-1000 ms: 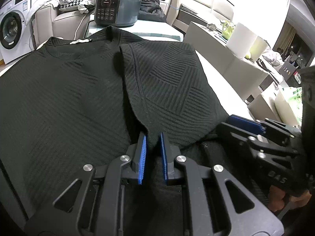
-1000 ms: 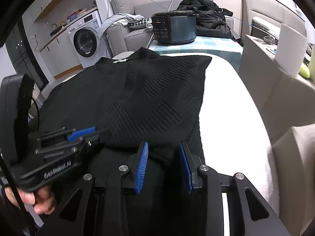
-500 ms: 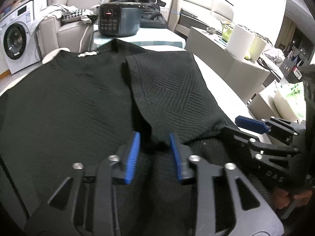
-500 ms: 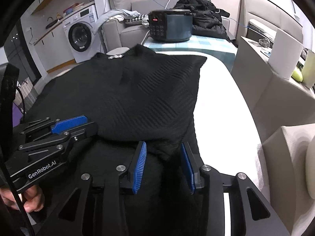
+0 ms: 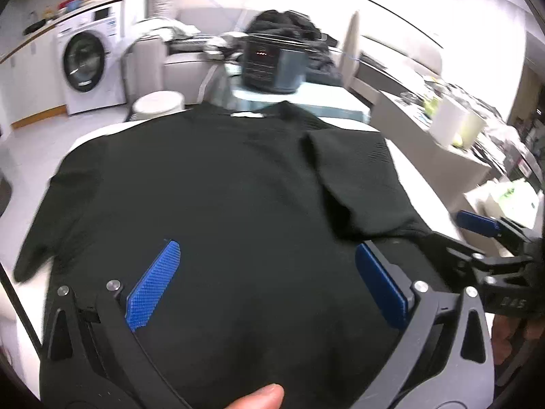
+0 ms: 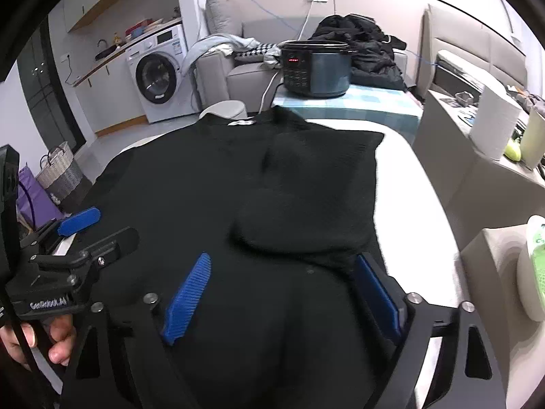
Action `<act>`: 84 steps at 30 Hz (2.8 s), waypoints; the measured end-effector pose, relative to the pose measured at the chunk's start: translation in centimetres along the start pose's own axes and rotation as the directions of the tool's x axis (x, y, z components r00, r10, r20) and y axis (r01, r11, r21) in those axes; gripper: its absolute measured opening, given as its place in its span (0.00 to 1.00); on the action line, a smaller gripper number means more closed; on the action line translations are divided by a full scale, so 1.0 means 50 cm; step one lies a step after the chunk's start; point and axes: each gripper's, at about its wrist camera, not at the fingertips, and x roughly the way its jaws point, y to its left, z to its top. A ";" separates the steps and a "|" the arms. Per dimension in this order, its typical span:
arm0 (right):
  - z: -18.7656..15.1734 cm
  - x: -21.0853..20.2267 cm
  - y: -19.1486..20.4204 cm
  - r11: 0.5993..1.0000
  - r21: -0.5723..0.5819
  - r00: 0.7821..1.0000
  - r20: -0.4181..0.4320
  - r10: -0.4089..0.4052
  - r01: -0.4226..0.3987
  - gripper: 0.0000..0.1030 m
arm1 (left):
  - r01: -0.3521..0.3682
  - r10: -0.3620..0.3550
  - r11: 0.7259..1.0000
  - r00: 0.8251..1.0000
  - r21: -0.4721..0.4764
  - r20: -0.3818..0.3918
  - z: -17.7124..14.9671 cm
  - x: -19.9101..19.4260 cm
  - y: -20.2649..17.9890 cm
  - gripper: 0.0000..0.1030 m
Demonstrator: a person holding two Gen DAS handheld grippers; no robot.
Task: Fold small clothes
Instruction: 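Reach the left gripper to the other sleeve and close on it, then lift the sleeve with the left gripper and fold it across the body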
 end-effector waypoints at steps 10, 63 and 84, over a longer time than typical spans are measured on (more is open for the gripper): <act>0.000 -0.006 0.066 0.998 0.029 0.997 0.046 0.053 -0.055 1.00 | -0.119 0.156 0.927 0.985 -0.357 0.076 -0.043 -0.126 0.312 0.99; -0.047 0.024 0.045 0.999 0.036 0.999 -0.024 0.041 -0.040 1.00 | -0.135 0.166 0.491 0.984 -0.861 -0.059 -0.172 -0.029 0.751 0.43; -0.057 0.022 0.025 0.998 0.061 0.999 -0.038 0.036 -0.034 1.00 | -0.055 0.216 0.688 0.967 -0.723 0.132 -0.019 -0.055 0.646 0.13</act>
